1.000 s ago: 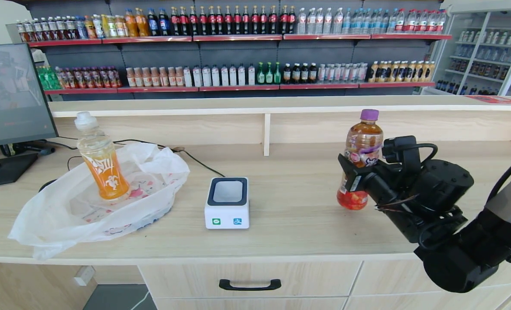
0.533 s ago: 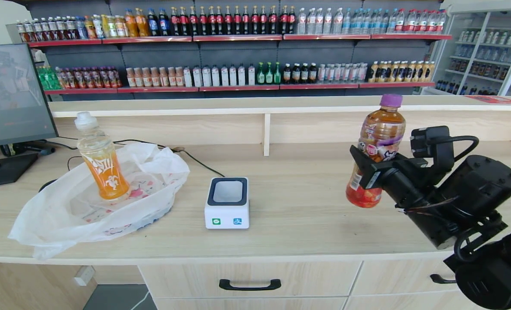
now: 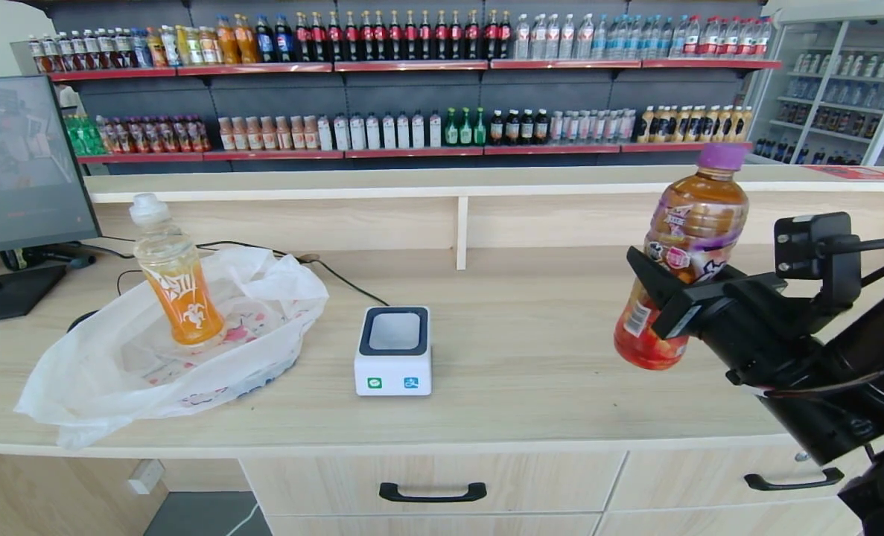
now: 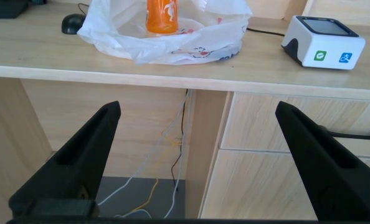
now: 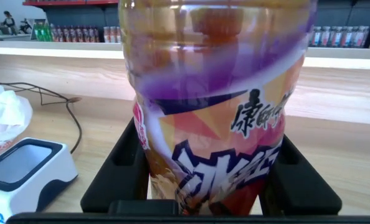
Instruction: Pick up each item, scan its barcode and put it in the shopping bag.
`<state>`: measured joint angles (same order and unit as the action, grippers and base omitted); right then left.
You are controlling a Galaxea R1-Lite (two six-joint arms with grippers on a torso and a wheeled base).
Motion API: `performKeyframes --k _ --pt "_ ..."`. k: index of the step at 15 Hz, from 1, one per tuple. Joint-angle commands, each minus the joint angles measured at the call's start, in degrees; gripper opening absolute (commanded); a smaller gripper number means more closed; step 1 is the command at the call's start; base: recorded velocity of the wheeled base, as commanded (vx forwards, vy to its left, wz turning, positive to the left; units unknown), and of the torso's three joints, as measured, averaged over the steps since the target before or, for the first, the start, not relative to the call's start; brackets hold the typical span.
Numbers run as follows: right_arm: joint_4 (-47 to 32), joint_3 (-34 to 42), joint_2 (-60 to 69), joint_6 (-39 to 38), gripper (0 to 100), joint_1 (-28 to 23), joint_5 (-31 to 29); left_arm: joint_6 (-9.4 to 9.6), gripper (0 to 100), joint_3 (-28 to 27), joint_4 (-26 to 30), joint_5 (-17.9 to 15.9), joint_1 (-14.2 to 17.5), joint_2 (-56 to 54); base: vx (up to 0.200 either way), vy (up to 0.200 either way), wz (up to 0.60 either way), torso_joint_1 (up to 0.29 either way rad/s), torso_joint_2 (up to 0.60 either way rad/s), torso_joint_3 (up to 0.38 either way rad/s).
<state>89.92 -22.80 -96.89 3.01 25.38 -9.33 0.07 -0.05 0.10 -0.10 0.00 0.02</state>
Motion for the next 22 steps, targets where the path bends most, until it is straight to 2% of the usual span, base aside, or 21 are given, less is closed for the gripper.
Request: performKeyframes --k 1,7,13,19,22 --pt "0.1 1.7 2.7 0.2 0 1.3 0.0 0.01 100 0.0 0.0 0.0 0.0 0.0 0.000 0.000 0.00 0.000 0.00 0.000" --pt "0.1 4.4 6.0 0.2 0 2.6 0.0 0.01 100 0.0 0.0 0.0 0.0 0.0 0.000 0.000 0.00 0.000 0.00 0.000" --pt "0.1 9.3 8.9 0.2 0 13.7 0.1 0.01 100 0.0 0.0 0.0 0.0 0.0 0.000 0.000 0.00 0.000 0.00 0.000" --pt "0.1 9.7 9.2 -0.6 0 16.9 0.4 0.01 100 0.0 0.0 0.0 0.0 0.0 0.000 0.000 0.00 0.000 0.00 0.000" --pt "0.1 4.6 6.3 -2.8 0 15.4 10.0 0.01 100 0.0 0.0 0.0 0.0 0.0 0.000 0.000 0.00 0.000 0.00 0.000"
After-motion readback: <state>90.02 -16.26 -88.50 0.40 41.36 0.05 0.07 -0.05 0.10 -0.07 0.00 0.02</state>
